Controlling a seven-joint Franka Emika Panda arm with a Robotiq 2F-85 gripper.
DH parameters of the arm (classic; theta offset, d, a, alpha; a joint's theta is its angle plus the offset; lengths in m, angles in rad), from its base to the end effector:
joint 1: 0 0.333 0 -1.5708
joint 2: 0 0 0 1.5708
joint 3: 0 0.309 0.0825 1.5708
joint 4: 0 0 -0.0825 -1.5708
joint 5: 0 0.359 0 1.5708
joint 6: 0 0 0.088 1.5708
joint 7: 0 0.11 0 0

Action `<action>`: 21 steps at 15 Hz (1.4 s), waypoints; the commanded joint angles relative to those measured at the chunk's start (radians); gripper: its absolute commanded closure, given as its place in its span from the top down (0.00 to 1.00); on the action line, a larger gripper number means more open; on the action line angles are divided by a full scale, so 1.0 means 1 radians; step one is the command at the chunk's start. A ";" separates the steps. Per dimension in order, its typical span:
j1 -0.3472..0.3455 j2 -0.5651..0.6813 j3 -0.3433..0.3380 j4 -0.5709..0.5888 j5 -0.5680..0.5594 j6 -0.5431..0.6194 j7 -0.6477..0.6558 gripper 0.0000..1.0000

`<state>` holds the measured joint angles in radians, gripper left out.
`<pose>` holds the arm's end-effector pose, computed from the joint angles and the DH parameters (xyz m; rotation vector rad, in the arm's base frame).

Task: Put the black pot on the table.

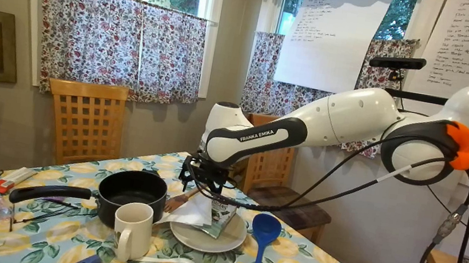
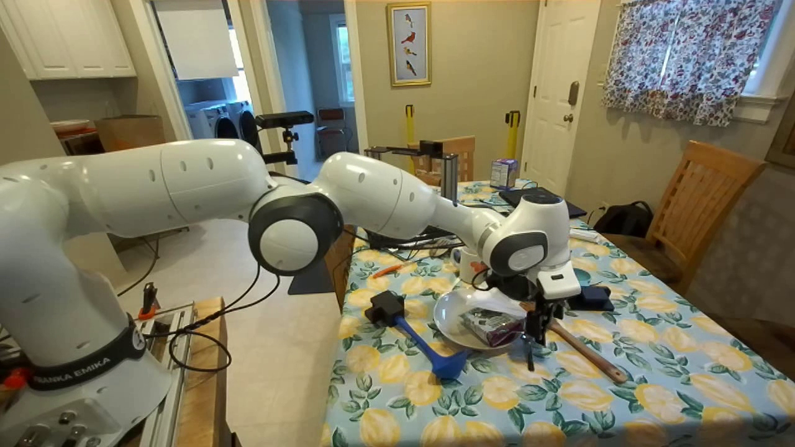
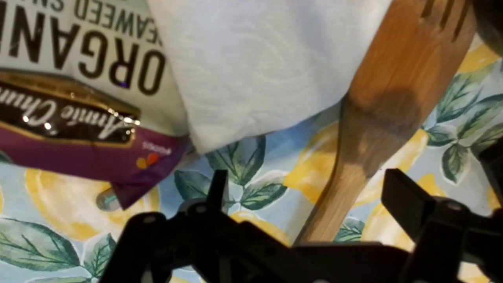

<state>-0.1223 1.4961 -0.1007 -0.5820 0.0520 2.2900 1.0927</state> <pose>0.7678 -0.1243 0.0839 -2.5016 1.7895 -0.3332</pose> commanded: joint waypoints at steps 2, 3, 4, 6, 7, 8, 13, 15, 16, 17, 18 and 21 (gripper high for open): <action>-0.002 0.000 -0.003 0.000 0.002 -0.001 0.030 1.00; -0.002 0.000 -0.004 0.000 0.002 -0.001 0.044 1.00; -0.002 0.000 -0.004 0.000 0.001 -0.001 0.050 1.00; -0.002 0.000 -0.005 0.000 0.001 -0.001 0.054 1.00; 0.002 0.000 -0.016 -0.001 -0.005 0.014 0.068 1.00; 0.000 -0.001 -0.007 0.001 0.004 0.006 0.073 1.00; 0.001 -0.002 0.013 0.010 0.023 -0.019 0.115 1.00; 0.004 -0.003 0.008 0.011 0.016 0.019 0.119 1.00; 0.005 -0.005 0.006 0.011 0.010 0.033 0.107 1.00; 0.006 -0.007 0.003 0.009 0.006 0.050 0.103 1.00; 0.007 -0.008 -0.002 0.006 0.002 0.063 0.102 1.00; 0.002 -0.011 -0.006 0.004 0.002 0.108 0.093 1.00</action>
<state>-0.1163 1.4853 -0.1041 -0.5829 0.0545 2.3636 1.1923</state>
